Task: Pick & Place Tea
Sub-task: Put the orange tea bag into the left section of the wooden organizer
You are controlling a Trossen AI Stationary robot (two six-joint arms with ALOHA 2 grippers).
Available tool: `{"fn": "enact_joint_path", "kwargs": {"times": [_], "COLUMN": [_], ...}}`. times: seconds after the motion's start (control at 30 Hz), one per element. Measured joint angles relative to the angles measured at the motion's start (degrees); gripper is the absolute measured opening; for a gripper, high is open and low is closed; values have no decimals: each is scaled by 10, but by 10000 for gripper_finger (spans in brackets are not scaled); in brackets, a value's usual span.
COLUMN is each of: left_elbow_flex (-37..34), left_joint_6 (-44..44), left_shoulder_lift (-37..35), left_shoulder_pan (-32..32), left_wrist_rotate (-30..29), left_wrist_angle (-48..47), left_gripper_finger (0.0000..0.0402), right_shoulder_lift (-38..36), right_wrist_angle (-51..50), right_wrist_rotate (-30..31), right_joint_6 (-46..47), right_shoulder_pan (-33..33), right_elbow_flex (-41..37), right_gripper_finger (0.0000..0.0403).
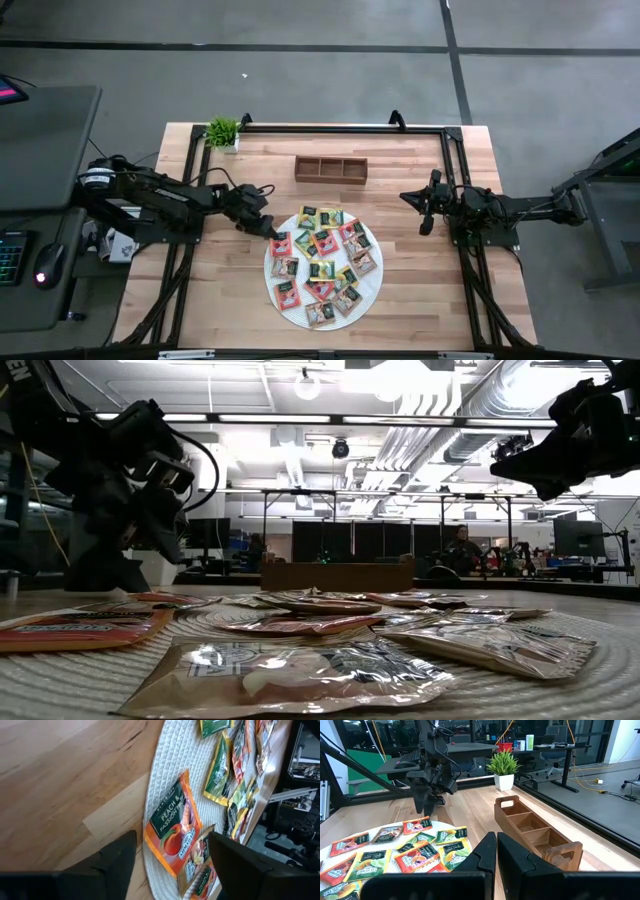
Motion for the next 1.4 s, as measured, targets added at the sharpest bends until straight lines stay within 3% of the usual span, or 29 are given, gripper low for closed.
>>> {"fn": "enact_joint_path", "kwargs": {"times": [0.23,0.4,1.4], "left_elbow_flex": [0,0,0], "left_joint_6": [4,4,1], "left_shoulder_lift": [0,0,-1], "left_shoulder_pan": [0,0,0], "left_wrist_rotate": [0,-6,0], "left_wrist_angle": [-10,-9,28], "left_gripper_finger": [152,121,115], "right_shoulder_lift": [0,0,0], "right_wrist_angle": [0,0,0], "right_wrist_rotate": [0,0,0], "right_joint_6": [0,0,0], "right_shoulder_pan": [0,0,0], "right_elbow_flex": [0,0,0], "right_gripper_finger": [12,12,12]}}
